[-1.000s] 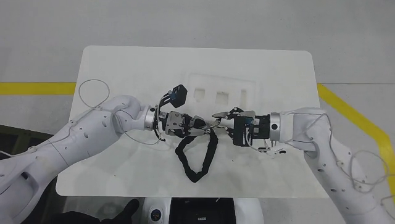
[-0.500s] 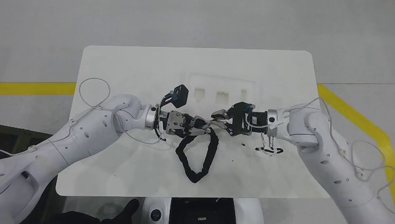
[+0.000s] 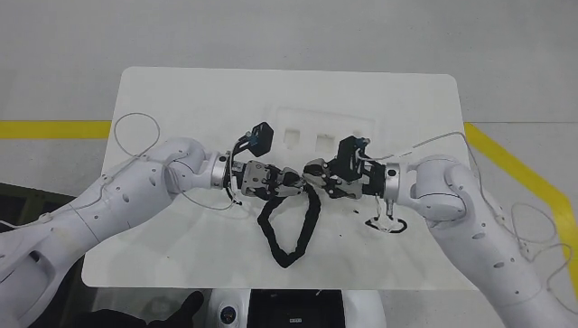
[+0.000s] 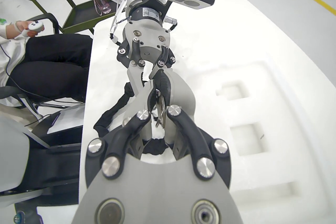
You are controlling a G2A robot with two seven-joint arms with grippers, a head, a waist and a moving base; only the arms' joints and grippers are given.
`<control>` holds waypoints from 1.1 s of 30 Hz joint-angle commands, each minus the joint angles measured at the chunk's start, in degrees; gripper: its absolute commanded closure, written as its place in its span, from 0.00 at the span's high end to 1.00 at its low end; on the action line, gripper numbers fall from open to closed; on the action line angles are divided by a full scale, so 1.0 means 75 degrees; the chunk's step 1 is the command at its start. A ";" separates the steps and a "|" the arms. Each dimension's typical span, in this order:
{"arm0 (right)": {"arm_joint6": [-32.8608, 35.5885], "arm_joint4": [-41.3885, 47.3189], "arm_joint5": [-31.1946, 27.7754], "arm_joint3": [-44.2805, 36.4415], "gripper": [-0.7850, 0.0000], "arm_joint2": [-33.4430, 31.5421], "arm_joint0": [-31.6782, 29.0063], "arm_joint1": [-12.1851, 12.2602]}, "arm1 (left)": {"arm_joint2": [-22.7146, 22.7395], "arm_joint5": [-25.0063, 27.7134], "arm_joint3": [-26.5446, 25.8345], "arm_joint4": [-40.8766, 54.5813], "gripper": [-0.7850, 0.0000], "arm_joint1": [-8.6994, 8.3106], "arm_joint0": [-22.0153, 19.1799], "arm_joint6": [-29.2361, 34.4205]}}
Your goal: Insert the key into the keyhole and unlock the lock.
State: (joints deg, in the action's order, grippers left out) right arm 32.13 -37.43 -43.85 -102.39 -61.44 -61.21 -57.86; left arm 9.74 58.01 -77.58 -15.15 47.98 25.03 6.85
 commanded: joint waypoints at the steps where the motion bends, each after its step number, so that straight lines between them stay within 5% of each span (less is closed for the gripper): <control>1: 0.0143 0.0247 0.0186 -0.0034 0.00 -0.0010 -0.0053 0.0010 | 0.0000 -0.0001 0.0014 -0.0042 0.00 -0.0010 0.0010 -0.0043; 5: 0.0415 0.0710 0.0435 -0.0104 0.00 -0.0021 -0.0125 0.0027 | 0.0000 -0.0001 0.0014 -0.0103 0.00 -0.0026 0.0024 -0.0119; 6: 0.0428 0.0842 0.0479 -0.0111 0.10 -0.0038 -0.0128 0.0029 | 0.0000 -0.0001 0.0015 -0.0135 0.00 -0.0031 0.0023 -0.0157; 7: 0.0368 0.0883 0.0518 -0.0102 0.74 -0.0069 -0.0135 0.0029 | 0.0000 -0.0001 0.0018 -0.0156 0.00 -0.0035 0.0025 -0.0182; 8: 0.0341 0.0889 0.0526 -0.0107 1.00 -0.0079 -0.0149 0.0030 | 0.0000 -0.0001 0.0020 -0.0172 0.00 -0.0038 0.0024 -0.0198; 27: -0.1970 -0.0654 0.0201 -0.0318 1.00 -0.1305 -0.1612 0.0179 | 0.0745 -0.0001 0.1344 -0.1713 0.00 -0.0591 -0.0343 -0.0806; 33: -0.2715 -0.1211 0.0158 -0.0171 1.00 -0.1498 -0.1793 0.0172 | 0.0895 -0.0100 0.1530 -0.2421 0.00 -0.0417 -0.0365 -0.0494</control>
State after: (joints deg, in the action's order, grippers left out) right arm 12.72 -45.91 -42.70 -103.85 -72.49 -74.58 -56.54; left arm 16.44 57.69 -66.66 -32.16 44.43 22.36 2.44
